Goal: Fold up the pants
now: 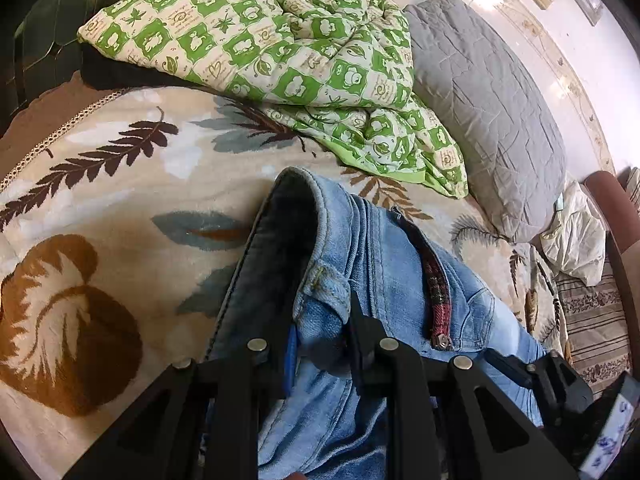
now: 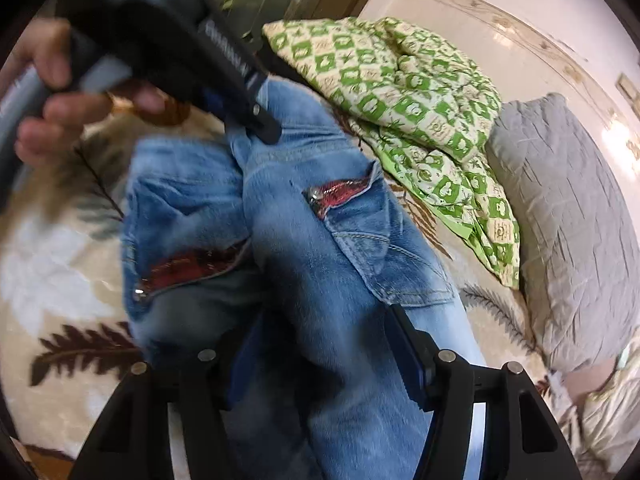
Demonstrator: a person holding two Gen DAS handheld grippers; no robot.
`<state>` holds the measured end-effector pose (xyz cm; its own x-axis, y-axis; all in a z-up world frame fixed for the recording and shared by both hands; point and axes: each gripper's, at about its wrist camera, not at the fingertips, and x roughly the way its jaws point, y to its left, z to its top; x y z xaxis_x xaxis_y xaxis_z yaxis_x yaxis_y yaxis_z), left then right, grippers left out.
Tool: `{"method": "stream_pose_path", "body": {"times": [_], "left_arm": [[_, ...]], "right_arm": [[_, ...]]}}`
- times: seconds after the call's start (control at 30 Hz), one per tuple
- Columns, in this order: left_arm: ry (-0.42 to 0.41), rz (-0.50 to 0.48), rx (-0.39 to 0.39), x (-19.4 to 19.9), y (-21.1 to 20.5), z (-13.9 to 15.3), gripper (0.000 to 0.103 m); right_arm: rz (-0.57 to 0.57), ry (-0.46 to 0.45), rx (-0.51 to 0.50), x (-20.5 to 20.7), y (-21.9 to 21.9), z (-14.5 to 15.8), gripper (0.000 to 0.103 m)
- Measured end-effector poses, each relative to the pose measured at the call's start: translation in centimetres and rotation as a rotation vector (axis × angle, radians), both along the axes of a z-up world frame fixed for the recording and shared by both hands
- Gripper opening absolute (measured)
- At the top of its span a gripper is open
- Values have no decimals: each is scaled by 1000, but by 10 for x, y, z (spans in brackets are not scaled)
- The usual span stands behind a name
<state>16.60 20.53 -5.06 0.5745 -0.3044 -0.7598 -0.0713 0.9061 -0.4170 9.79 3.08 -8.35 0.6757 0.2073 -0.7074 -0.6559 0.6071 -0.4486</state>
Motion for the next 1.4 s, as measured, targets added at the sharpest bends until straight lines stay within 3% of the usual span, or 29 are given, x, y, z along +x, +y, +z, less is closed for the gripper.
{"method": "stream_pose_path", "body": {"times": [0.07, 0.17, 0.43, 0.7, 1.1, 1.23, 1.3, 1.33, 1.37, 1.4], "left_arm": [[0, 0, 3, 0, -1, 1, 22], [0, -4, 11, 0, -3, 1, 22], [-46, -14, 51, -19, -7, 21, 21], [-85, -37, 88, -55, -13, 47, 21], [89, -70, 201, -59, -16, -17, 21], [83, -72, 220, -61, -20, -20, 21], [49, -67, 237, -65, -21, -16, 26], [35, -71, 248, -68, -21, -12, 37], [23, -63, 284, -71, -21, -7, 52], [1, -2, 372, -77, -19, 2, 91]], "right_arm": [[-7, 0, -17, 2, 2, -6, 23], [-5, -12, 8, -1, -1, -6, 8], [12, -63, 94, -20, -13, 21, 5], [71, -57, 97, -51, -26, 35, 5], [65, 83, 73, -50, -13, -12, 5], [50, 75, 75, -50, -11, -18, 5], [26, 92, 119, -47, -17, -10, 9], [9, 88, 128, -48, -21, -6, 19], [-13, 65, 137, -50, -27, 0, 49], [-33, 36, 164, -55, -35, 8, 73]]}}
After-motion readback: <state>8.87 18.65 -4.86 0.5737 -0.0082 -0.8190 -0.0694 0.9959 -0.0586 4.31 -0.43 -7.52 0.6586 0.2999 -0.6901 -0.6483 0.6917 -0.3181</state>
